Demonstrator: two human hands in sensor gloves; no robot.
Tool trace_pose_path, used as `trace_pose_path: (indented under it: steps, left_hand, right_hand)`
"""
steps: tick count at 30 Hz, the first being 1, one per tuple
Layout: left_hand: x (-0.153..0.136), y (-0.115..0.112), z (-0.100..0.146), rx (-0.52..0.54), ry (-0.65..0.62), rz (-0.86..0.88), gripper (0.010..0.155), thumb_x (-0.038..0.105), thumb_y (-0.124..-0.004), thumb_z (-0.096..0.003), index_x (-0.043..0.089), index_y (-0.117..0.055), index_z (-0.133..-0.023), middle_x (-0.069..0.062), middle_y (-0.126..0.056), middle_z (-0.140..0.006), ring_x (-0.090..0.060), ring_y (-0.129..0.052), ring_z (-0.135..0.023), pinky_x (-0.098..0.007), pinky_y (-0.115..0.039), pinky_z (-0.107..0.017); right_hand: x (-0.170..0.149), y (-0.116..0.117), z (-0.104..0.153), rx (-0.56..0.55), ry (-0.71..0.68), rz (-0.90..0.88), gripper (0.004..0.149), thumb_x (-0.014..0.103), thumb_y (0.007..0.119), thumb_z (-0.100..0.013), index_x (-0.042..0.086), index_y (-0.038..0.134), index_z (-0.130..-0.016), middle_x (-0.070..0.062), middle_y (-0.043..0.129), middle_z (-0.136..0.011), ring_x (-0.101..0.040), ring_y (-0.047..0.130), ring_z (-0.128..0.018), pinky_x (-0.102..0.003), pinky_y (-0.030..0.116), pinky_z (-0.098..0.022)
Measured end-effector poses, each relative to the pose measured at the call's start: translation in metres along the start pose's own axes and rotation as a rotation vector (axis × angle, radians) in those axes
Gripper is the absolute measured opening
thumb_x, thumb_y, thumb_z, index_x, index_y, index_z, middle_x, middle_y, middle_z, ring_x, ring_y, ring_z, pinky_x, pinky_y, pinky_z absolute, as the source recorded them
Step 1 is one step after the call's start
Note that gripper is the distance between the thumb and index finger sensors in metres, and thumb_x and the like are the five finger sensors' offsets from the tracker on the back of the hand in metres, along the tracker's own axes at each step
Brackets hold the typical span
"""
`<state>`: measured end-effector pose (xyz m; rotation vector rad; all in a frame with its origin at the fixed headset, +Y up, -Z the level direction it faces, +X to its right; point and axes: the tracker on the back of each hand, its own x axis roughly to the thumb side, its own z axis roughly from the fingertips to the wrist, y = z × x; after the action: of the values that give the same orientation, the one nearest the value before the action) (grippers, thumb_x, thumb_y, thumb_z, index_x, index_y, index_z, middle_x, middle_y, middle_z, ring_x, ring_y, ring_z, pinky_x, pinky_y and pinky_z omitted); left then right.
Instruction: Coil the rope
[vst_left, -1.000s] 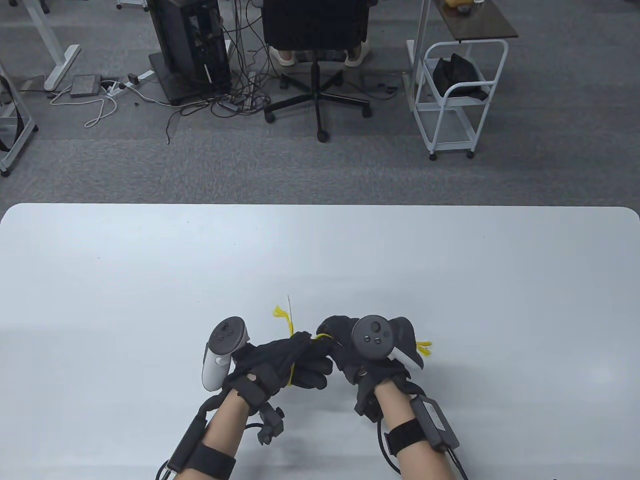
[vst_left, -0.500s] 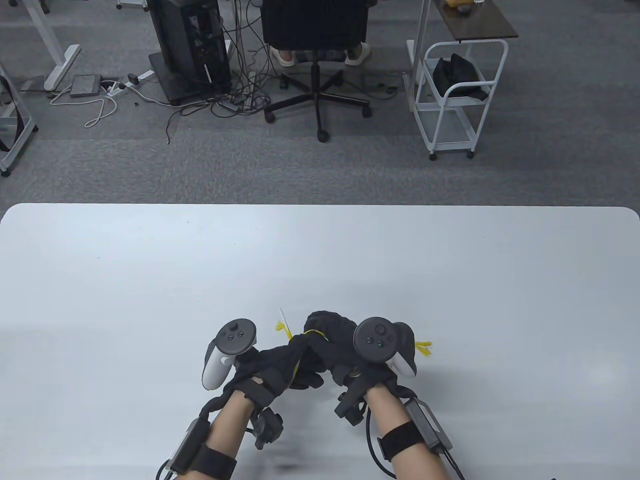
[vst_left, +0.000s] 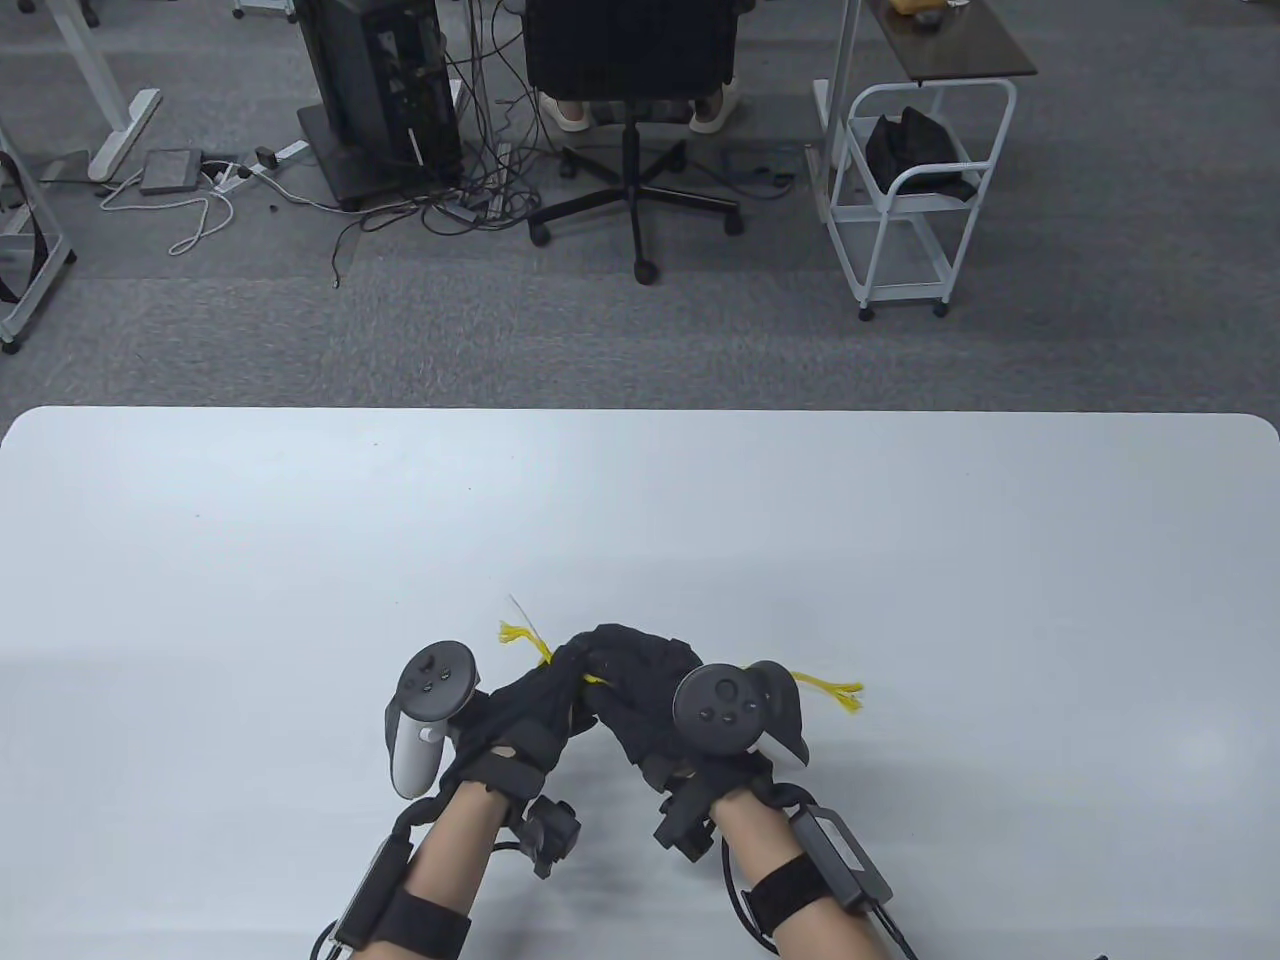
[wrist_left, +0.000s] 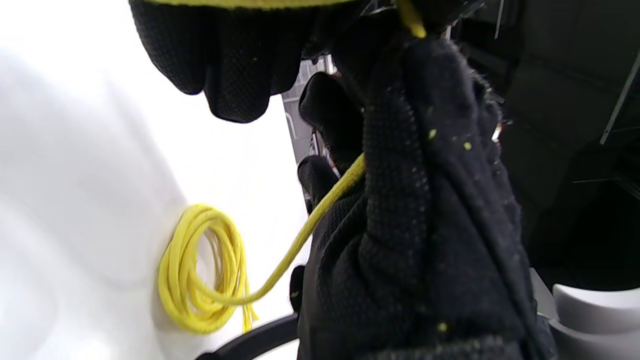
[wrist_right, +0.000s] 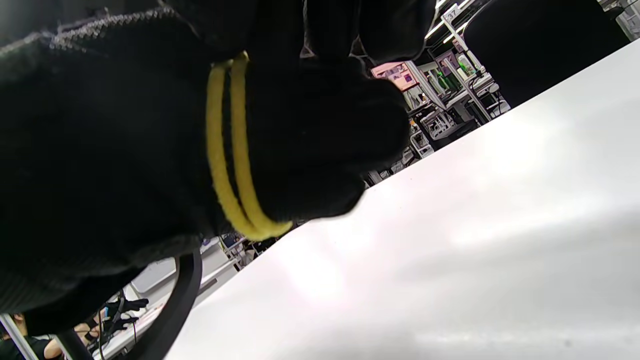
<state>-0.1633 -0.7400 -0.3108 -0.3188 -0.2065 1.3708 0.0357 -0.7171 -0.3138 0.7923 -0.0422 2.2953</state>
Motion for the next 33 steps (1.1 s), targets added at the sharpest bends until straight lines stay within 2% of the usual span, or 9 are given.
trace_pose_path:
  steps: [5,9,14,17,19,27,30,33]
  left_hand:
    - [0.003,0.006,0.002,0.094,-0.071,-0.018,0.063,0.049,-0.05,-0.0635,0.012,-0.052,-0.115,-0.024,-0.062,-0.117,-0.041,-0.079,-0.097,-0.047,-0.066,-0.07]
    - [0.006,0.011,0.005,0.132,-0.12,-0.04,0.061,0.049,-0.05,-0.0635,0.017,-0.052,-0.115,-0.018,-0.058,-0.12,-0.039,-0.073,-0.103,-0.046,-0.061,-0.074]
    - [0.005,0.016,0.007,0.159,-0.176,0.025,0.059,0.051,-0.049,-0.0631,0.023,-0.054,-0.115,-0.013,-0.054,-0.123,-0.036,-0.065,-0.108,-0.044,-0.056,-0.078]
    - [0.005,0.016,0.006,0.128,-0.22,0.093,0.059,0.052,-0.049,-0.0626,0.026,-0.053,-0.115,-0.009,-0.05,-0.125,-0.035,-0.061,-0.111,-0.043,-0.053,-0.079]
    - [0.005,0.015,0.005,0.08,-0.25,0.147,0.06,0.053,-0.048,-0.0624,0.028,-0.047,-0.117,-0.007,-0.044,-0.127,-0.034,-0.055,-0.113,-0.043,-0.049,-0.081]
    - [0.006,0.005,0.004,0.015,-0.286,0.231,0.06,0.054,-0.048,-0.0615,0.034,-0.034,-0.116,-0.006,-0.041,-0.127,-0.034,-0.059,-0.112,-0.041,-0.053,-0.08]
    - [0.006,0.002,0.004,0.004,-0.283,0.259,0.062,0.054,-0.048,-0.0614,0.031,-0.03,-0.117,-0.01,-0.044,-0.125,-0.034,-0.062,-0.11,-0.041,-0.056,-0.079]
    - [0.006,0.0,0.003,-0.02,-0.279,0.308,0.066,0.052,-0.048,-0.0615,0.022,-0.031,-0.117,-0.015,-0.054,-0.122,-0.034,-0.072,-0.106,-0.04,-0.062,-0.077]
  right_hand:
    - [0.004,0.008,-0.001,0.051,-0.016,0.04,0.042,0.038,0.066,-0.06,0.016,0.067,-0.096,-0.019,0.055,-0.111,-0.05,0.062,-0.096,-0.079,0.042,-0.066]
    - [0.006,0.014,-0.001,0.091,-0.026,0.064,0.042,0.038,0.066,-0.06,0.017,0.069,-0.095,-0.019,0.059,-0.11,-0.049,0.064,-0.095,-0.078,0.043,-0.066]
    - [0.006,0.017,-0.002,0.13,-0.028,0.095,0.041,0.039,0.066,-0.06,0.017,0.07,-0.095,-0.018,0.064,-0.107,-0.048,0.068,-0.093,-0.078,0.044,-0.066]
    - [0.005,0.019,-0.002,0.152,-0.025,0.109,0.041,0.039,0.066,-0.06,0.018,0.07,-0.095,-0.018,0.065,-0.107,-0.048,0.069,-0.093,-0.077,0.045,-0.066]
    - [0.004,0.021,-0.002,0.165,-0.022,0.11,0.041,0.039,0.066,-0.06,0.018,0.07,-0.095,-0.018,0.066,-0.106,-0.048,0.069,-0.092,-0.077,0.045,-0.066]
    - [0.001,0.026,-0.003,0.218,-0.005,0.132,0.042,0.04,0.066,-0.06,0.017,0.07,-0.095,-0.018,0.067,-0.105,-0.048,0.07,-0.092,-0.077,0.046,-0.066]
    - [-0.001,0.026,-0.003,0.229,0.005,0.14,0.042,0.04,0.065,-0.06,0.017,0.07,-0.095,-0.018,0.067,-0.105,-0.048,0.07,-0.091,-0.077,0.046,-0.066]
    - [-0.004,0.026,-0.002,0.243,0.019,0.156,0.042,0.04,0.065,-0.06,0.017,0.07,-0.095,-0.018,0.067,-0.105,-0.048,0.07,-0.091,-0.077,0.046,-0.066]
